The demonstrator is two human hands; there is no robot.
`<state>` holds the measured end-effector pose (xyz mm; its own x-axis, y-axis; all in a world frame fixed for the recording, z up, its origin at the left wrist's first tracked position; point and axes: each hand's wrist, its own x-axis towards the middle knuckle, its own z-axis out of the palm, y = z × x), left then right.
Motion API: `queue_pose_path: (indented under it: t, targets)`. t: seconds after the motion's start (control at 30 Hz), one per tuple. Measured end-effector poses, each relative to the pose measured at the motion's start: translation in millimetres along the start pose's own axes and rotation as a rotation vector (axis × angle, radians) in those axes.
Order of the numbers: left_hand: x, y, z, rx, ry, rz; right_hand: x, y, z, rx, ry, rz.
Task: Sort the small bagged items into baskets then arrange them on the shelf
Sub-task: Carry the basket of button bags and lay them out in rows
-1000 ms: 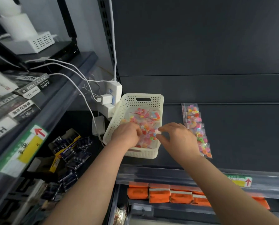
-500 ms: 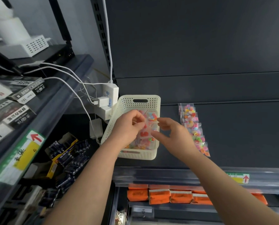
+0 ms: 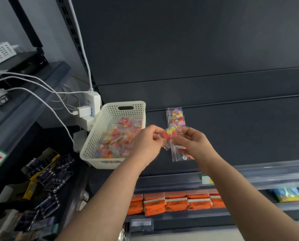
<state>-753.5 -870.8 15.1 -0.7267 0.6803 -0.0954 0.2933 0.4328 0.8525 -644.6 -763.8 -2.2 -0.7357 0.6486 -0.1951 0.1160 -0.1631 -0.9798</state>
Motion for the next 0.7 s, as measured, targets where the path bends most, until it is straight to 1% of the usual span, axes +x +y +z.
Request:
queue_pose_path:
  t: [0.07,0.13,0.23,0.33,0.47,0.57,0.7]
  targets:
    - [-1,4,9,0.071,-0.061,0.022,-3,1,-14,-0.032,0.053,-0.005]
    - [-1,6,17,0.093,-0.106,0.022,-5,2,-26,-0.068,0.107,0.002]
    - [1,6,27,0.06,-0.068,-0.019,-8,6,-38,-0.149,0.16,0.007]
    - [1,-2,37,0.032,-0.044,-0.094,-12,14,-47,-0.391,0.198,0.002]
    - [-4,-15,52,0.136,-0.047,-0.144,-14,29,-54,-0.772,0.212,0.006]
    - [-8,-21,60,0.268,-0.041,-0.139,-11,38,-53,-0.911,0.222,0.024]
    - [-8,-24,66,0.384,-0.019,-0.143,-6,43,-50,-1.003,0.246,0.032]
